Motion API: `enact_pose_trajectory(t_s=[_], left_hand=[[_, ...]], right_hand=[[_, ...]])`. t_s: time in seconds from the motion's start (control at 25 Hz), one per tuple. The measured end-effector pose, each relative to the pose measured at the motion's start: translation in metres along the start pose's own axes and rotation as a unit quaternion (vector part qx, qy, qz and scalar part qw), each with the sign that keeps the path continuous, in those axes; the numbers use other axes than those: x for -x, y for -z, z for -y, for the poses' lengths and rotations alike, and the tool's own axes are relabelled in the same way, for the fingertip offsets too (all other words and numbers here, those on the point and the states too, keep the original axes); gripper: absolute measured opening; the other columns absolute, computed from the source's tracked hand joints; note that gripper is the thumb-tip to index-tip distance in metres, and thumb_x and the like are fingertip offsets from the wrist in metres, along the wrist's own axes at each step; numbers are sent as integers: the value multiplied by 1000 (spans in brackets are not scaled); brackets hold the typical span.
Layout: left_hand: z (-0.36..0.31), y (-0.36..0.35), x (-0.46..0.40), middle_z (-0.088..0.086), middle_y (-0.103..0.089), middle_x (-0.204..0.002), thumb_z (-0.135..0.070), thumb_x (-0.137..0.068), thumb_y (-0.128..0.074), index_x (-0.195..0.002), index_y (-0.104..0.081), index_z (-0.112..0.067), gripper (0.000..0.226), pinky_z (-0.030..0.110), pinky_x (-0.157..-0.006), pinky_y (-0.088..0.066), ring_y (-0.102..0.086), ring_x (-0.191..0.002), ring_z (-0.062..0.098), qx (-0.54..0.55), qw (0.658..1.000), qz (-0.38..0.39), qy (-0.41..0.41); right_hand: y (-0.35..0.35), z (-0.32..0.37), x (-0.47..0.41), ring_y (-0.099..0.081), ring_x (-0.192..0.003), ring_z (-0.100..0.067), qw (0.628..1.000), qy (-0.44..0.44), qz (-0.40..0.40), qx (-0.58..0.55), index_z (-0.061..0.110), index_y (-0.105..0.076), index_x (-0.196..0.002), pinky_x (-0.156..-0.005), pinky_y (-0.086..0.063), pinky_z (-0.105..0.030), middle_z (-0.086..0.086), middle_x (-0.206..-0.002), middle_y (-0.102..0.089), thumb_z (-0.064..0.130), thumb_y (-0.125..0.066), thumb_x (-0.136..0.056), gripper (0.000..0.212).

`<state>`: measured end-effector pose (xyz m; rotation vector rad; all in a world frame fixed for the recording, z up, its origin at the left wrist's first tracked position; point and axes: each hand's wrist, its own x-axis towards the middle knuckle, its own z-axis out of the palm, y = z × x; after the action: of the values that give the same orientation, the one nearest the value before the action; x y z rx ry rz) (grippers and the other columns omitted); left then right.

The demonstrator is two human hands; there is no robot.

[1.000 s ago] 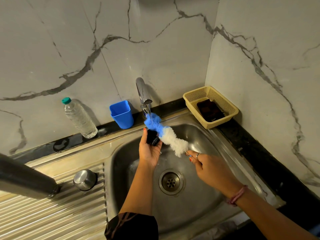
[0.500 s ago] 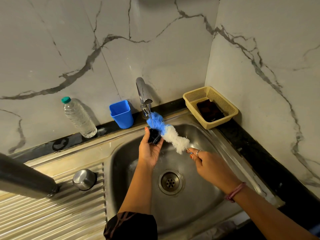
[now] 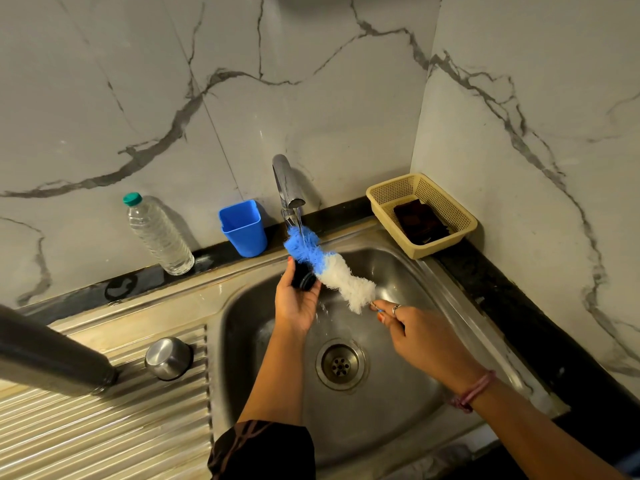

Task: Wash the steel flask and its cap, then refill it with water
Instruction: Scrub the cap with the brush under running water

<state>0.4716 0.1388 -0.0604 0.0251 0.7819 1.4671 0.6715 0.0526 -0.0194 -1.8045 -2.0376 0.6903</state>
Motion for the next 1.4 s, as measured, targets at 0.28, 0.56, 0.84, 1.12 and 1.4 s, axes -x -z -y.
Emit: enact_pose_trajectory(t_s=[0.28,0.56,0.84,1.12,1.4], left_hand=[[0,6,-2,20,-62,-121,-20,-98,-56,-131,-52,-1,39,44,-105,-46,-60,-118,34,-20,999,-40,24],[-4,-1,4,20,-63,-113,-23,-100,-49,-116,-57,-5,25,40,-107,-43,-61,-102,30,4,999,-24,36],[5,10,1,19,-60,-123,-18,-97,-56,-130,-55,-5,35,32,-77,-54,-62,-100,28,-89,994,-26,59],[11,13,0,17,-60,-128,-5,-95,-59,-131,-56,-3,36,38,-93,-53,-60,-112,27,-140,989,-46,7],[12,14,-3,17,-61,-129,-5,-93,-62,-133,-55,-3,41,39,-95,-53,-61,-117,28,-122,991,-59,-21]], right_hand=[[7,3,-1,-60,-68,-5,999,-7,28,-26,28,-53,-133,-59,-47,-10,-2,-107,-71,29,-42,-100,35],[31,14,2,-47,-48,8,999,-15,37,-37,14,-55,-130,-51,-37,-3,22,-61,-33,21,-44,-100,33],[55,2,-25,-44,-51,-9,991,21,65,119,32,-48,-135,-50,-38,-21,5,-57,-48,32,-36,-101,36],[89,-5,-33,-46,-53,-9,961,46,70,265,18,-63,-104,-55,-39,-26,8,-60,-44,38,-37,-100,33],[72,5,-32,-42,-53,-8,963,65,64,253,33,-58,-123,-53,-35,-23,7,-60,-41,34,-37,-101,31]])
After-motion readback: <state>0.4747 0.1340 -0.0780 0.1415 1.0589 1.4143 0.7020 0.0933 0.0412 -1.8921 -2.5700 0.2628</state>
